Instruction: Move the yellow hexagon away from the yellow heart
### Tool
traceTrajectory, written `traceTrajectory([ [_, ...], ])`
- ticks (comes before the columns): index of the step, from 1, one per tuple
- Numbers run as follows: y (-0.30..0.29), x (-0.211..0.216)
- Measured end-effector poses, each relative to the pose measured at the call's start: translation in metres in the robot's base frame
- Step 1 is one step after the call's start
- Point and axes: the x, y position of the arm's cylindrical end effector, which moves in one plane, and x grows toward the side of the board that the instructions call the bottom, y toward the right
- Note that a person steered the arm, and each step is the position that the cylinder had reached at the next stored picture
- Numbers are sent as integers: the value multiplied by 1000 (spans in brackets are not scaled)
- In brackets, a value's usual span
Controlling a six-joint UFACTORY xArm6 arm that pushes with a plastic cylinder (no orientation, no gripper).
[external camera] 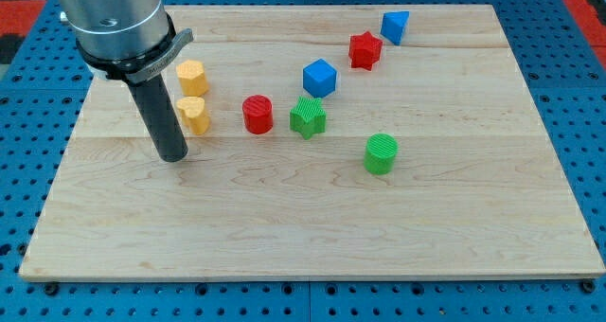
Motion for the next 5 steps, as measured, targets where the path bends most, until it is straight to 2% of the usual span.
traceTrajectory([
  [2,44,-62],
  [3,47,-28],
  [5,30,-43],
])
